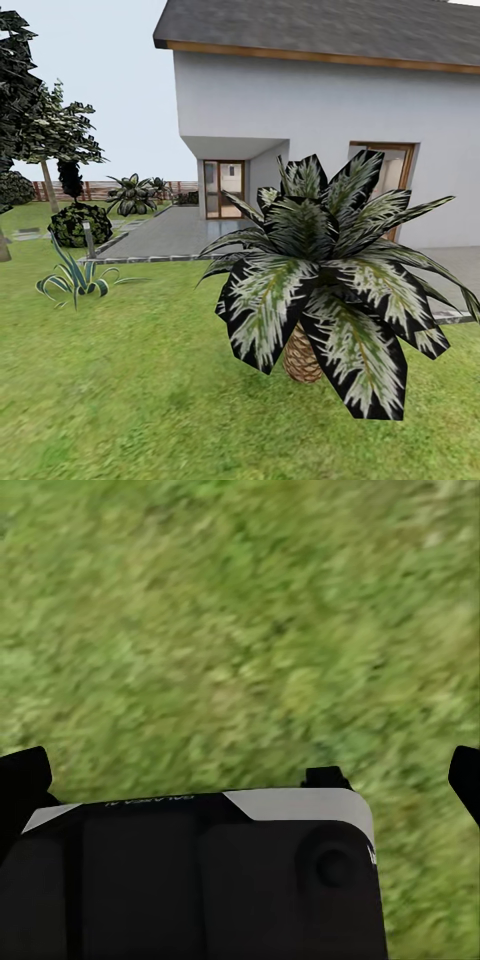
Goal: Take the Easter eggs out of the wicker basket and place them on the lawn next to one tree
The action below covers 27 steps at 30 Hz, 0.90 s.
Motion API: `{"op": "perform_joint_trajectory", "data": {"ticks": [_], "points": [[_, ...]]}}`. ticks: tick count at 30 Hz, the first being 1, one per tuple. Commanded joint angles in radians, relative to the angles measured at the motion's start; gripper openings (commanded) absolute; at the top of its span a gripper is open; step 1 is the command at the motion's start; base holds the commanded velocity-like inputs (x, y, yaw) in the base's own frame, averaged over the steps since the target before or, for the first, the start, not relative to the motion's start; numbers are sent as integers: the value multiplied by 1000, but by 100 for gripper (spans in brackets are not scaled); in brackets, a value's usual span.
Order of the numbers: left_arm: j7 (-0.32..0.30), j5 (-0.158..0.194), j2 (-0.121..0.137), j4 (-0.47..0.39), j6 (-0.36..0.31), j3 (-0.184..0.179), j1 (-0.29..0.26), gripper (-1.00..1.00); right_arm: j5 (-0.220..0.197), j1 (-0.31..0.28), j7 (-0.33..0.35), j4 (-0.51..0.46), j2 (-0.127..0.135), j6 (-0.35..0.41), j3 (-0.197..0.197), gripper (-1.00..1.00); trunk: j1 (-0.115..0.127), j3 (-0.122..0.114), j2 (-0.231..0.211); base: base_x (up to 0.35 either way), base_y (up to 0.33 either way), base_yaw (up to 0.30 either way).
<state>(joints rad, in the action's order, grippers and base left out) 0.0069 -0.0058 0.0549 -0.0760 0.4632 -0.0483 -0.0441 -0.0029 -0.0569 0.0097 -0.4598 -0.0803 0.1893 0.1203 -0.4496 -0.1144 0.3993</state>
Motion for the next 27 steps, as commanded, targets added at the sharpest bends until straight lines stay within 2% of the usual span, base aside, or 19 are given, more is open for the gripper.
{"op": "perform_joint_trajectory", "data": {"ticks": [1,8,27], "points": [[1,0,0,1,3,-4,0,100,0,0,1,-2,-1,6,5,100,0,0,1,0,16,0],[1,-1,0,1,3,-4,0,100,-1,0,1,-2,-1,6,4,100,0,0,1,0,159,0],[1,-2,0,1,3,-4,0,100,-1,0,1,-2,-1,6,4,100,0,0,1,0,280,0]]}}
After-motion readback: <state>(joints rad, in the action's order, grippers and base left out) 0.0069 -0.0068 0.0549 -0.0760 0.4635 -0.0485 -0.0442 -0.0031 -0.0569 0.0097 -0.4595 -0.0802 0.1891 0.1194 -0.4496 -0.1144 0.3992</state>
